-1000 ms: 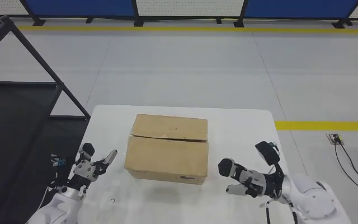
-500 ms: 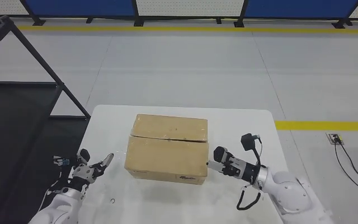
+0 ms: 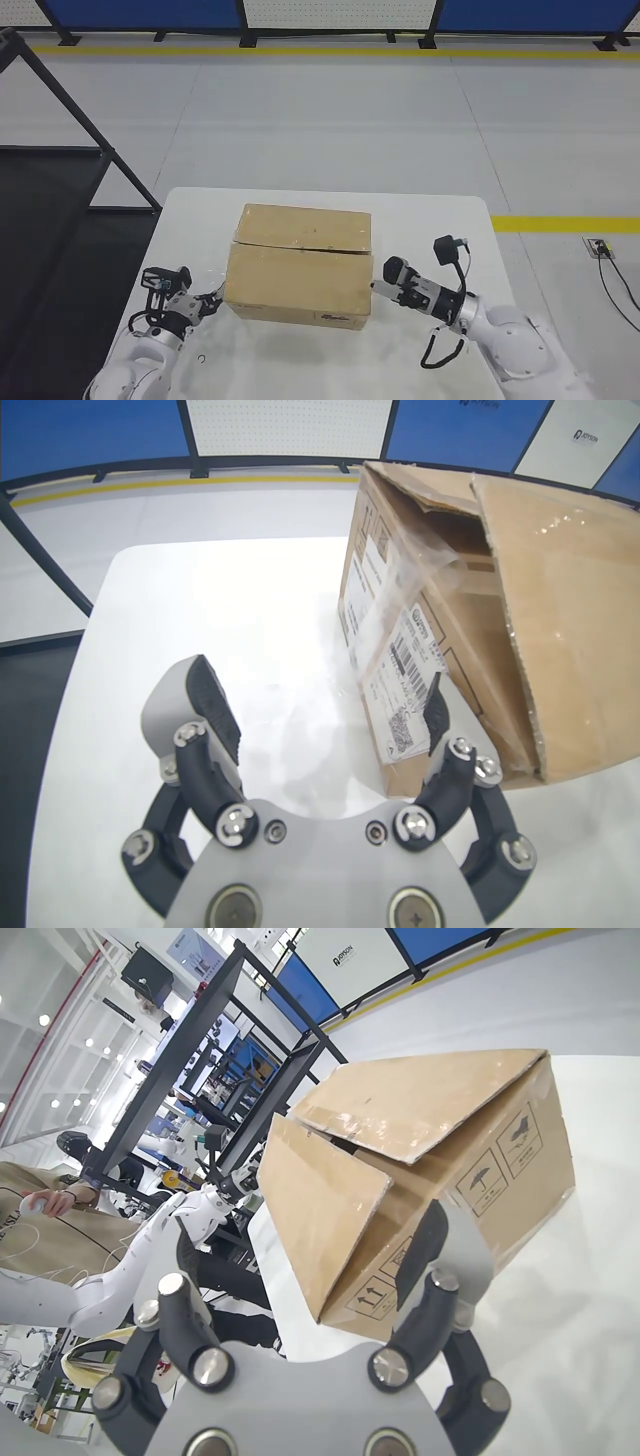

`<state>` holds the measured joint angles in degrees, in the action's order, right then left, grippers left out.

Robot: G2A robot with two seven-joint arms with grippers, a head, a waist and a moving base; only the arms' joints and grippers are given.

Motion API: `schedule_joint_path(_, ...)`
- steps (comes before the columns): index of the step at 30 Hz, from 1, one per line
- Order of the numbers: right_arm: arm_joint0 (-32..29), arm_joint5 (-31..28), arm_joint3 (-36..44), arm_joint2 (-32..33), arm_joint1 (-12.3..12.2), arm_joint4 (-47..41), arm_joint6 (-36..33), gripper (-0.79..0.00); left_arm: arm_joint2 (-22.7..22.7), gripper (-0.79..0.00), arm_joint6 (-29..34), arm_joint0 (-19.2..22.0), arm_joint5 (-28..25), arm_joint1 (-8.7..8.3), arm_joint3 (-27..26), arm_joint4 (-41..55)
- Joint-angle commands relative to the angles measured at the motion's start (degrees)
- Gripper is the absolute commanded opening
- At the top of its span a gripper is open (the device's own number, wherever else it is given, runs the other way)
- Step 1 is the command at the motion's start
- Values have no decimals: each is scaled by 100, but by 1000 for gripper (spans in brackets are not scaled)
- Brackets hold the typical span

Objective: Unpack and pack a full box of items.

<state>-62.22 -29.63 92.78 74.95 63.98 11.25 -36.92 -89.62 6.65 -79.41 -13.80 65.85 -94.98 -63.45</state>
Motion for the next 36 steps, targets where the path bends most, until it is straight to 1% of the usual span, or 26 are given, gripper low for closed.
schedule_joint_path(1,20,-11,-50,-24,-2,-50,-42,0,10,0,-25,-27,-48,-1,-23,-13)
schedule_joint_path(10,187,-200,-189,-151,-11,-632,-467,0,98,0,-133,-201,-111,8,-190,-48)
schedule_joint_path(15,252,-475,-236,-165,-24,-1299,-780,0,77,0,-244,-311,-105,10,-264,-61)
schedule_joint_path(19,248,-806,-217,-102,-61,-2004,-1217,0,-34,0,-256,-350,-113,7,-255,112)
schedule_joint_path(23,179,-1127,-103,12,-124,-2756,-1820,0,-113,0,-236,-385,-130,2,-282,187)
schedule_joint_path(27,48,-1368,90,180,-203,-3298,-2407,0,-127,0,-254,-408,-119,5,-310,230)
schedule_joint_path(31,-188,-1264,523,306,-322,-3237,-2509,0,-156,0,-365,-444,-90,10,-408,281)
schedule_joint_path(36,-502,-1308,828,258,-487,-2729,-2465,0,-326,0,-477,-574,-224,9,-674,630)
